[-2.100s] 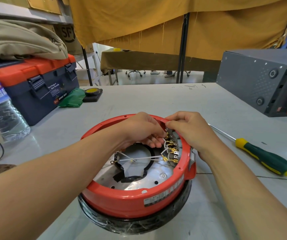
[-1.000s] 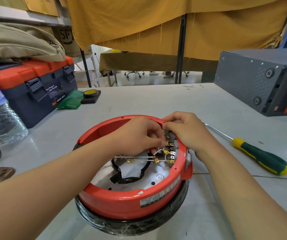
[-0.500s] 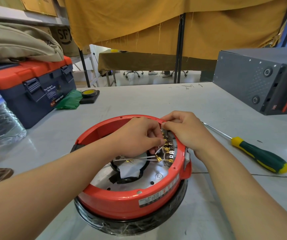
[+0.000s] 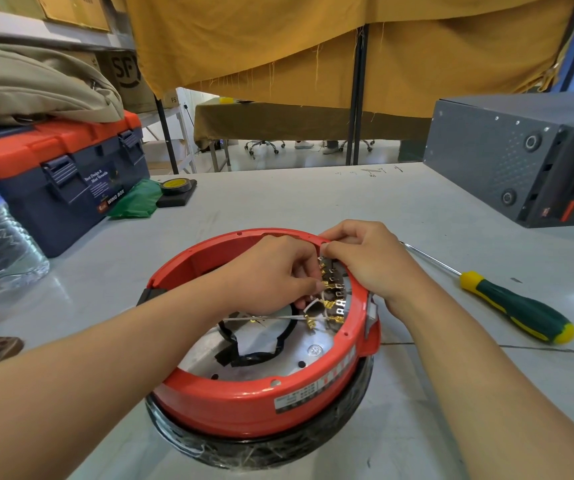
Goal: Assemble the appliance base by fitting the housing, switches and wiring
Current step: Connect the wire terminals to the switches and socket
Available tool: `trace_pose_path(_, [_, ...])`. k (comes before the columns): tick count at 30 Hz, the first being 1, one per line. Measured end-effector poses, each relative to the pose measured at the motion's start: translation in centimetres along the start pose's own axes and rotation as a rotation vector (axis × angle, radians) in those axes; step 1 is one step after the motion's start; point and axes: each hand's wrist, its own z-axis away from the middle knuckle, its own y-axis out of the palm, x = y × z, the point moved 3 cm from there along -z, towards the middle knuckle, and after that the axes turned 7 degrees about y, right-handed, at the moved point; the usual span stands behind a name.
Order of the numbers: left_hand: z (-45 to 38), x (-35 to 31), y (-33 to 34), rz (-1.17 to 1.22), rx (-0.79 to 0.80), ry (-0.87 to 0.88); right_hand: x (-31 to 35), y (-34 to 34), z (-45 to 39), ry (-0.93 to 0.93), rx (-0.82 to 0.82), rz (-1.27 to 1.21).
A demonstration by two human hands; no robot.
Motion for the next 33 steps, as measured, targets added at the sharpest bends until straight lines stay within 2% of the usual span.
trace_pose_path(18, [-0.08,0.07,0.33,0.044,-0.017,-0.044,0.24,-0.06,0.13,0.005,-0.005,0.009])
trace_pose_path(33, [0.02,0.03,0.38,0.047,-0.068,0.026,0.15,0.23,0.19,0.013,0.006,0.002])
